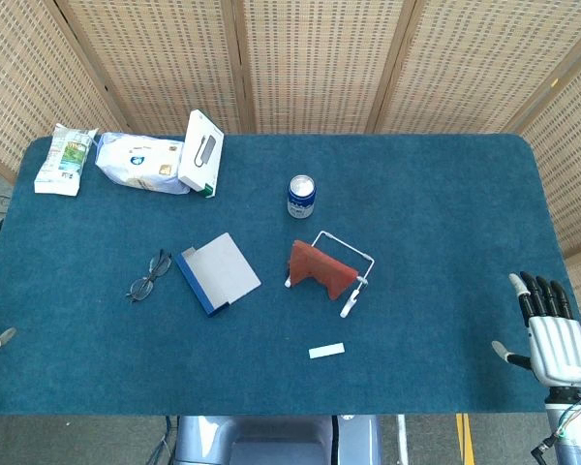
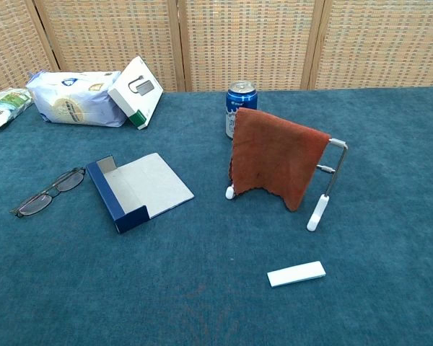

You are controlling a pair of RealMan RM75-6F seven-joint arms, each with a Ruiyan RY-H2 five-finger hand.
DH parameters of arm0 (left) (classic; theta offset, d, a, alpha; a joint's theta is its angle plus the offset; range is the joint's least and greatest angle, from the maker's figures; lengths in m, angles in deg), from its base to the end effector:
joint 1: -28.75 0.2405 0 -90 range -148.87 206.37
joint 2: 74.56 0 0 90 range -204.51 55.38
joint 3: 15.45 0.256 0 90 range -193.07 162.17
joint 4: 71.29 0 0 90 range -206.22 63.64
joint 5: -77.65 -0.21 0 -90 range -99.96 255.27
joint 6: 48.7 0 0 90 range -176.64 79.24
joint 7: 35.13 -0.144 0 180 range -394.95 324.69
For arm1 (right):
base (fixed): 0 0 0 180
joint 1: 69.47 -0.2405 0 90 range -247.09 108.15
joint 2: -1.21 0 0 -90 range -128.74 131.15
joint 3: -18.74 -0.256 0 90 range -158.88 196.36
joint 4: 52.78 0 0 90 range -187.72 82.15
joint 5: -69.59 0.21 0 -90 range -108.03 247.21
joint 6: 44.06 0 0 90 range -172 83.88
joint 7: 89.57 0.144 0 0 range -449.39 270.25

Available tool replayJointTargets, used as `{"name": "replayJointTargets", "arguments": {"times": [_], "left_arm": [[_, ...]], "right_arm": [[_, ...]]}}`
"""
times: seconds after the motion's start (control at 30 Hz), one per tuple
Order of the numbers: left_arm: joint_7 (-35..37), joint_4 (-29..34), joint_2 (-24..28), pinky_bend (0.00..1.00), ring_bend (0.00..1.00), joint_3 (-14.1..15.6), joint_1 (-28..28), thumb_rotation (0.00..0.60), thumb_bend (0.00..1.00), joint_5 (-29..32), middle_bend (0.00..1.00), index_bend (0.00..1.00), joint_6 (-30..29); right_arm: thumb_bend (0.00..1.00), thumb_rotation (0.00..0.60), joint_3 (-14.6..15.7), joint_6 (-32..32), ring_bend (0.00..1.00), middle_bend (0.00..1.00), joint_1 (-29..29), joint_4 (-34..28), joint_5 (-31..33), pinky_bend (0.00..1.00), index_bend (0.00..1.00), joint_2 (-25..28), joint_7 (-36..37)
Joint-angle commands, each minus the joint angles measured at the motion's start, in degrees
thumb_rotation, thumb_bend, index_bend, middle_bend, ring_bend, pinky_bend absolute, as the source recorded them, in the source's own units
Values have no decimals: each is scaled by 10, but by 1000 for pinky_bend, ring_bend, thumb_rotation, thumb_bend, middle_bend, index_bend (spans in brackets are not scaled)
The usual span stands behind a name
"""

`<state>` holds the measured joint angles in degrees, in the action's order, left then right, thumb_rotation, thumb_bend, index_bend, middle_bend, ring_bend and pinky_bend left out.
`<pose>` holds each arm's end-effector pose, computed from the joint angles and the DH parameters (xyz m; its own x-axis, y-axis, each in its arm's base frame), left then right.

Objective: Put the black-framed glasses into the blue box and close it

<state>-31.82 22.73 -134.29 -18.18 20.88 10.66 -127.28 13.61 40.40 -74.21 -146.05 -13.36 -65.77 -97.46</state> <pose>-0.3500 0.1910 0.1856 0.3316 0.0684 0.9409 0.9007 0.2738 -0.3373 -0.3080 -0.1878 0.1484 0.4530 0.0148 0.8914 -0.8910 0.0417 0.4521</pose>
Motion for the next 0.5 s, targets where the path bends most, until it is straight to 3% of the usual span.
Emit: {"name": "replayJointTargets", "arguments": {"times": [0.03, 0.17, 0.3, 0.5], "left_arm": [[-6, 2, -2, 0, 0, -1, 3, 600, 0, -7, 0, 0, -1], [-3, 2, -4, 0, 0, -2, 4, 600, 0, -16, 0, 0, 4], [44, -10, -6, 0, 0, -5, -8, 600, 0, -40, 0, 0, 33], [322, -78, -24, 0, 0, 7, -68, 600, 0, -179, 0, 0, 124]], "right_arm": [[105, 600, 1, 1, 0, 82, 1, 0, -1, 0, 0, 0, 1], [105, 600, 2, 2, 0, 83, 1, 2, -3, 0, 0, 1, 5], [105, 600, 2, 0, 0, 84, 0, 1, -4, 0, 0, 1, 6], [105, 600, 1, -2, 0, 84, -1, -1, -2, 0, 0, 1, 2]]}}
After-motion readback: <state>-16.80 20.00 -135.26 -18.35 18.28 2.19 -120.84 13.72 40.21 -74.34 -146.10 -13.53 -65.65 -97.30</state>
